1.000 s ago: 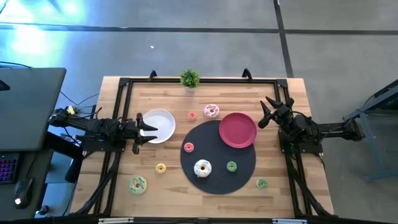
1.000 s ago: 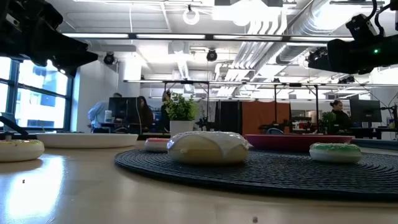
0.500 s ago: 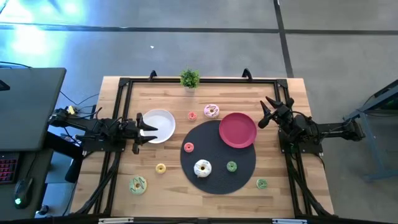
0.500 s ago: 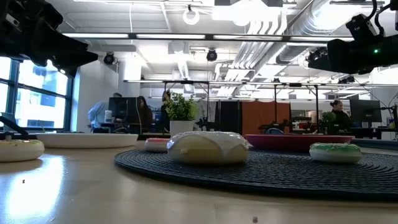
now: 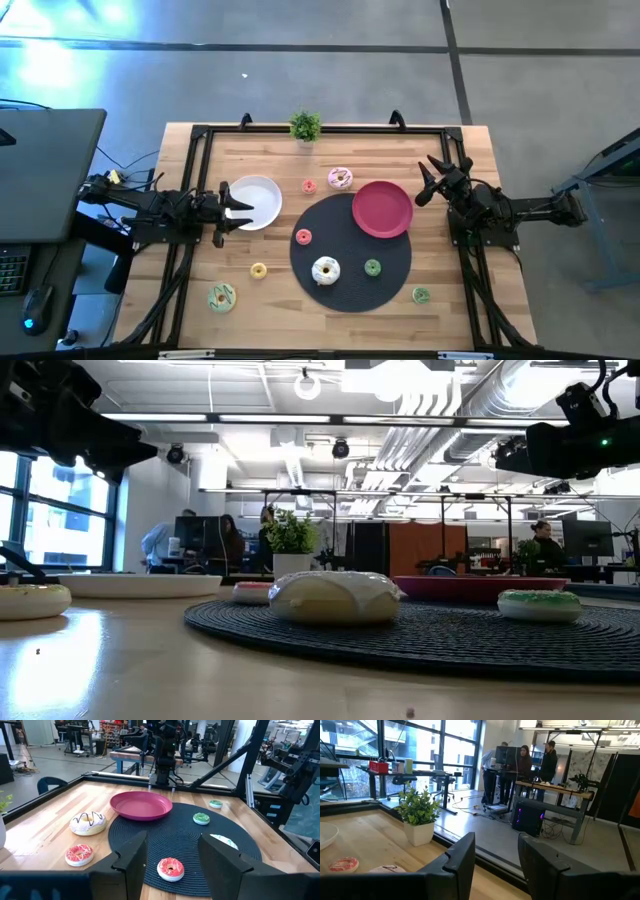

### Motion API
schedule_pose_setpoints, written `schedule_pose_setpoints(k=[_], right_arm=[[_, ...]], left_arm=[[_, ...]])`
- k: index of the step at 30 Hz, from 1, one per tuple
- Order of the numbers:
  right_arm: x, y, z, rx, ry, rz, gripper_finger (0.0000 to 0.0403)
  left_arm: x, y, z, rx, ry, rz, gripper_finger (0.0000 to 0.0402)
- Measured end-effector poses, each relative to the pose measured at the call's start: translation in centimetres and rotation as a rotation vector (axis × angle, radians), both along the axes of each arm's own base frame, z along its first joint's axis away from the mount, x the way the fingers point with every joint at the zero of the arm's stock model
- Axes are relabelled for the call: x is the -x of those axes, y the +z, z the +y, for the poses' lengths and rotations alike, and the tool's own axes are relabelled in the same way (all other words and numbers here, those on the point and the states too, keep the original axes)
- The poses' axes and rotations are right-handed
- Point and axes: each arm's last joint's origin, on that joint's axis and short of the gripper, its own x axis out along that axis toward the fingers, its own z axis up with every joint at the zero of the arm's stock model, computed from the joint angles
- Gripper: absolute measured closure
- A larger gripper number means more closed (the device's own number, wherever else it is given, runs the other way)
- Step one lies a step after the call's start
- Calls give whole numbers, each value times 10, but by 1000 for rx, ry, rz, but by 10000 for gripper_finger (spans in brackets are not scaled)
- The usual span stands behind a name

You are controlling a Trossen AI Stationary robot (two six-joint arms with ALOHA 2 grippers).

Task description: Pick & Place donuts

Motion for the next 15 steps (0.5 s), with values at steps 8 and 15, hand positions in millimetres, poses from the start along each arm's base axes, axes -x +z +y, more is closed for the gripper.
schedule_pose_setpoints(k=[8, 15], right_arm=[[0, 0, 0, 0, 0, 0, 263], [0, 0, 0, 0, 0, 0, 263]], left_arm=[[0, -1, -2, 180, -76, 9, 234], [0, -1, -4, 226, -109, 15, 234]])
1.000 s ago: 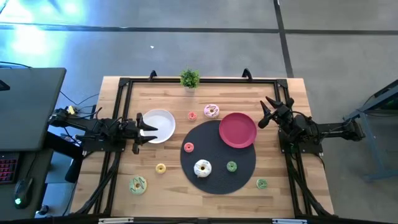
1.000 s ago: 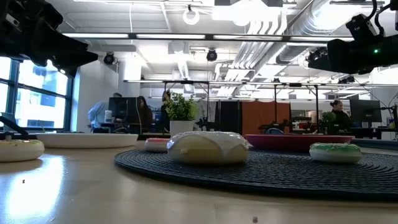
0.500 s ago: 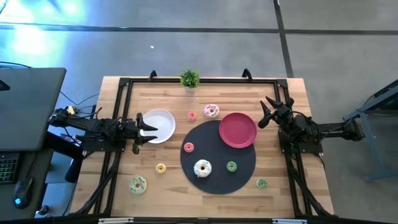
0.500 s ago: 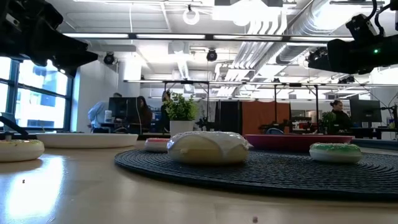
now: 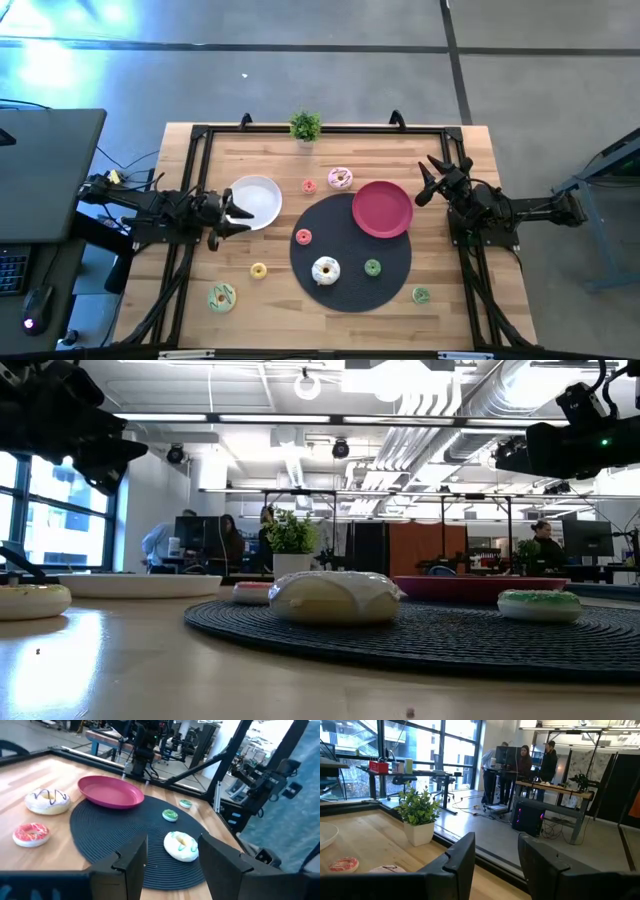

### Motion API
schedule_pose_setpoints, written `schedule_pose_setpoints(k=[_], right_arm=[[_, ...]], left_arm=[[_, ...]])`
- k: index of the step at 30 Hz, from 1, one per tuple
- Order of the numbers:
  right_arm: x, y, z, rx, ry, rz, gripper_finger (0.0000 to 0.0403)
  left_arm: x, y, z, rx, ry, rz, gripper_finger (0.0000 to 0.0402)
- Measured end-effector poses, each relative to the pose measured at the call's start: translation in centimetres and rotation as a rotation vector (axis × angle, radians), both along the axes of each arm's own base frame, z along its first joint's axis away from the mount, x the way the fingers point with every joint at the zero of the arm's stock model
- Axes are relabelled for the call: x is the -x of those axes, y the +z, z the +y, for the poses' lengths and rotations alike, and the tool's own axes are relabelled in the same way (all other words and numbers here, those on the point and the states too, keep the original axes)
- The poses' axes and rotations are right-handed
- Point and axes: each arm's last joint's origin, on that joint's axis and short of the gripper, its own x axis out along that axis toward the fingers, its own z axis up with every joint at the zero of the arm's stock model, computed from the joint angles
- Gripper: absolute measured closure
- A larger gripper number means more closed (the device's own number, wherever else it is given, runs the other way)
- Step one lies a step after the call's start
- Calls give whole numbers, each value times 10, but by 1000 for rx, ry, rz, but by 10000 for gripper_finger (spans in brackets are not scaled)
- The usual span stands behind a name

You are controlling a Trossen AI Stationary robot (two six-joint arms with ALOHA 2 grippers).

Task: Pick & Place donuts
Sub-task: Put the blue donut onto the white plate

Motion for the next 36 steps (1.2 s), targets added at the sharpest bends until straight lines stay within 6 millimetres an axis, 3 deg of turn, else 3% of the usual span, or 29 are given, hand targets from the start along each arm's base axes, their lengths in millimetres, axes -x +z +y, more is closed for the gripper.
schedule_pose_setpoints(k=[5, 17, 36], right_arm=[[0, 0, 0, 0, -1, 0, 263], [0, 0, 0, 0, 0, 0, 263], [0, 0, 0, 0, 0, 0, 263]], left_arm=[[0, 1, 1, 87, 30, -5, 234], [1, 0, -6, 171, -200, 36, 234], [-1, -3, -5, 186, -151, 71, 234]])
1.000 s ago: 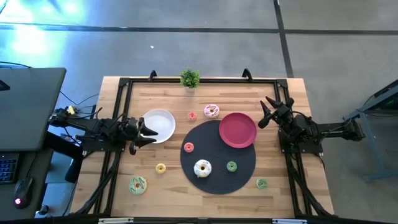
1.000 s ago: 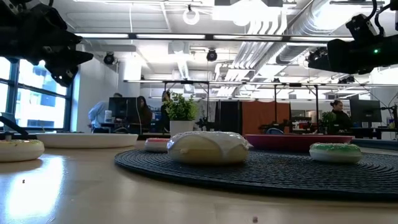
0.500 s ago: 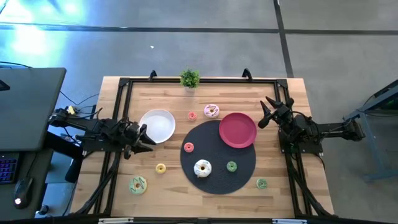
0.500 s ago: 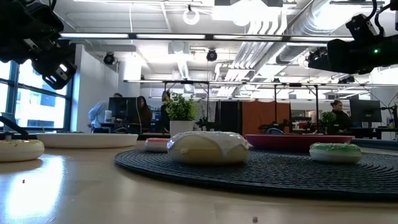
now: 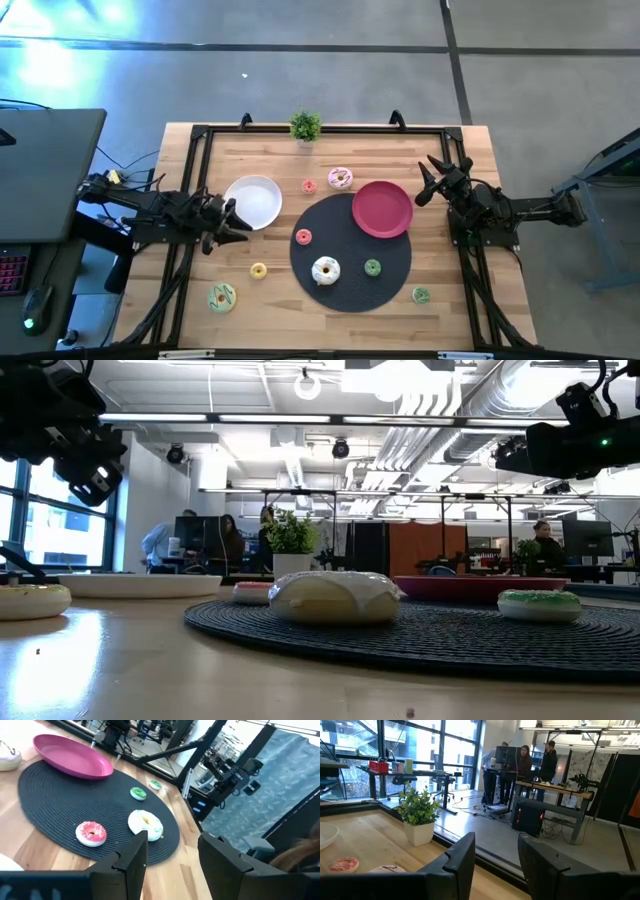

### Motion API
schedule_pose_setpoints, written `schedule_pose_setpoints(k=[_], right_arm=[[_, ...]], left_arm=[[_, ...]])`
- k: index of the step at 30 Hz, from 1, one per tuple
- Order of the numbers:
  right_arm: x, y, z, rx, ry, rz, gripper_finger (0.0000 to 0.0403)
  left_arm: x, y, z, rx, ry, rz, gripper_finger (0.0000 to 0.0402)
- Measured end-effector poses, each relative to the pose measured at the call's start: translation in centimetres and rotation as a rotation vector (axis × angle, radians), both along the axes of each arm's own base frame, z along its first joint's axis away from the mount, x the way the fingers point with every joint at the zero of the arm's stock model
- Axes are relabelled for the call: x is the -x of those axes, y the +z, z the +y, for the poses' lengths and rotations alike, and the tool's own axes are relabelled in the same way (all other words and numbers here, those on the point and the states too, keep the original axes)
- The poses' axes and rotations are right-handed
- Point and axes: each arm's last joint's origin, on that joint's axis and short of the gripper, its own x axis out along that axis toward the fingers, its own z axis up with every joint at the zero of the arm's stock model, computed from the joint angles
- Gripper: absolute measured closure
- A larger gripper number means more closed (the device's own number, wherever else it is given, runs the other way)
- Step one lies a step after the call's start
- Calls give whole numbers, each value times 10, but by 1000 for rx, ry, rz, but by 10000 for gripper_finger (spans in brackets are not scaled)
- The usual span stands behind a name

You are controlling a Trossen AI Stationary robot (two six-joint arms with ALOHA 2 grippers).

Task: Pick & Place donuts
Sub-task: Put the blue donut onto the white plate

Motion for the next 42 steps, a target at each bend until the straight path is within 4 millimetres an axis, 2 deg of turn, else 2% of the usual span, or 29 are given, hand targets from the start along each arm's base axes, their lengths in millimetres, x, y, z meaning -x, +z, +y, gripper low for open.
schedule_pose_setpoints(k=[4, 9, 12, 18, 21, 23, 31, 35, 42], right_arm=[[0, 0, 0, 0, 0, 0, 263], [0, 0, 0, 0, 0, 0, 263], [0, 0, 0, 0, 0, 0, 263], [0, 0, 0, 0, 0, 0, 263], [0, 0, 0, 0, 0, 0, 263], [0, 0, 0, 0, 0, 0, 263], [0, 0, 0, 0, 0, 0, 263], [0, 0, 0, 0, 0, 0, 263], [0, 0, 0, 0, 0, 0, 263]], left_arm=[[-1, 0, 1, 11, 57, 5, 234], [-2, 1, 6, -15, 213, -8, 234], [-1, 6, 7, -61, 225, -12, 234], [8, 50, 9, -135, 225, -144, 234], [15, 71, 12, -183, 236, -165, 234], [20, 78, 14, -212, 253, -141, 234], [25, 74, 18, -290, 332, -4, 234], [25, 71, 18, -235, 351, 33, 234], [10, 59, 13, -230, 308, 196, 234]])
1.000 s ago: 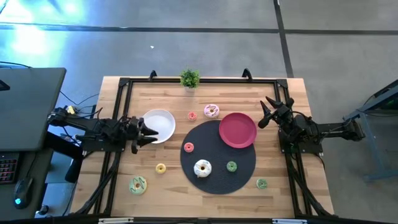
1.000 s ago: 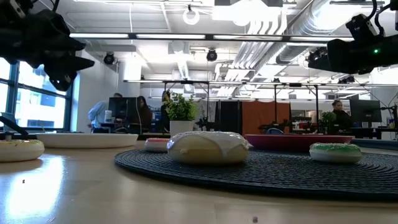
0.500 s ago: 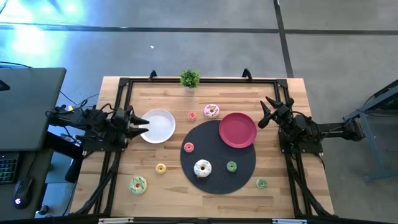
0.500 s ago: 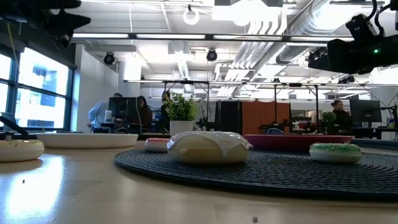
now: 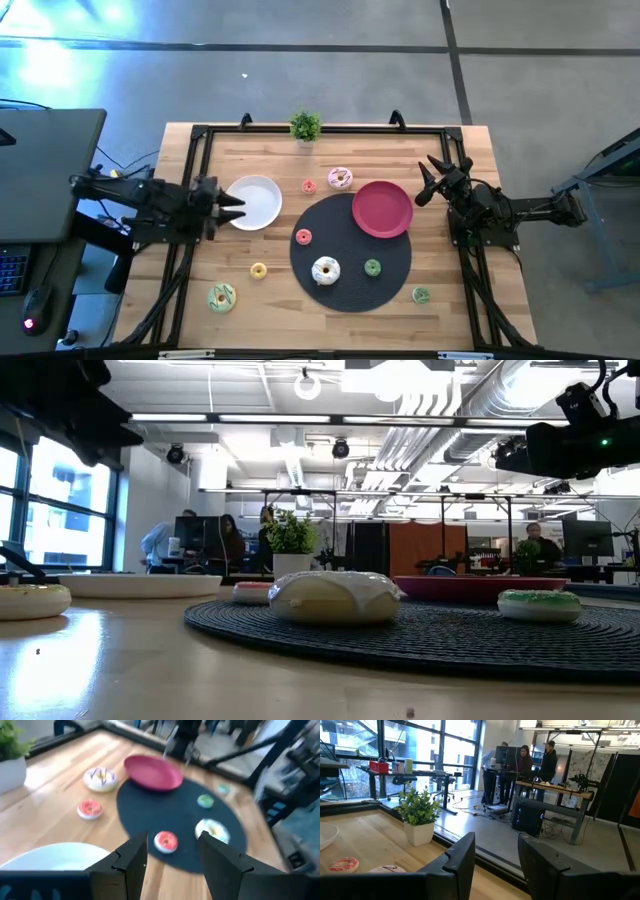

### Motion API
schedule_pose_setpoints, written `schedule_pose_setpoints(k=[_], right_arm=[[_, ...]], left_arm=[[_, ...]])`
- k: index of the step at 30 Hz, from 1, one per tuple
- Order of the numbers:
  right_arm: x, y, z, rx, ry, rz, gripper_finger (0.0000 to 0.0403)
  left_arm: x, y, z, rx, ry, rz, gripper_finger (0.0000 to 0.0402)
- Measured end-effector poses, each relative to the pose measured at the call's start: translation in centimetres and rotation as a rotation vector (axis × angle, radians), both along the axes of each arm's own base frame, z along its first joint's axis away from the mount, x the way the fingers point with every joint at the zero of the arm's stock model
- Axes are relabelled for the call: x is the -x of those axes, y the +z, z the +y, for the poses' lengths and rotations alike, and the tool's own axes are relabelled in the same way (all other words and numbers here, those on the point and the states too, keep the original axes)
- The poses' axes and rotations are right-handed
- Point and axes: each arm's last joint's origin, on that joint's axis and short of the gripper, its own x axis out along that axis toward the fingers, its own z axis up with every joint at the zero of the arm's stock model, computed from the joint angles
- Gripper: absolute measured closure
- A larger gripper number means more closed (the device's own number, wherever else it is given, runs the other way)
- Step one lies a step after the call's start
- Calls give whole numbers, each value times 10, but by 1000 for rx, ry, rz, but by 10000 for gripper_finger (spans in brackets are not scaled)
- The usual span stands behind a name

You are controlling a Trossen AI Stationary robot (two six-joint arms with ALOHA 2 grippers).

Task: Pick & Place donuts
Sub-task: Put the blue donut onto the white plate

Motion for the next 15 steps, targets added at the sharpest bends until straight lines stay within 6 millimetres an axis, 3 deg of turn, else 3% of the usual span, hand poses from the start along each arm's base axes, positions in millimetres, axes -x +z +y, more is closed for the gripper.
schedule_pose_setpoints(k=[8, 15], right_arm=[[0, 0, 0, 0, 1, 2, 263], [0, 0, 0, 0, 1, 2, 263]], left_arm=[[-33, -4, -9, -72, 7, 53, 234], [-46, -10, -13, -94, -9, 101, 234]])
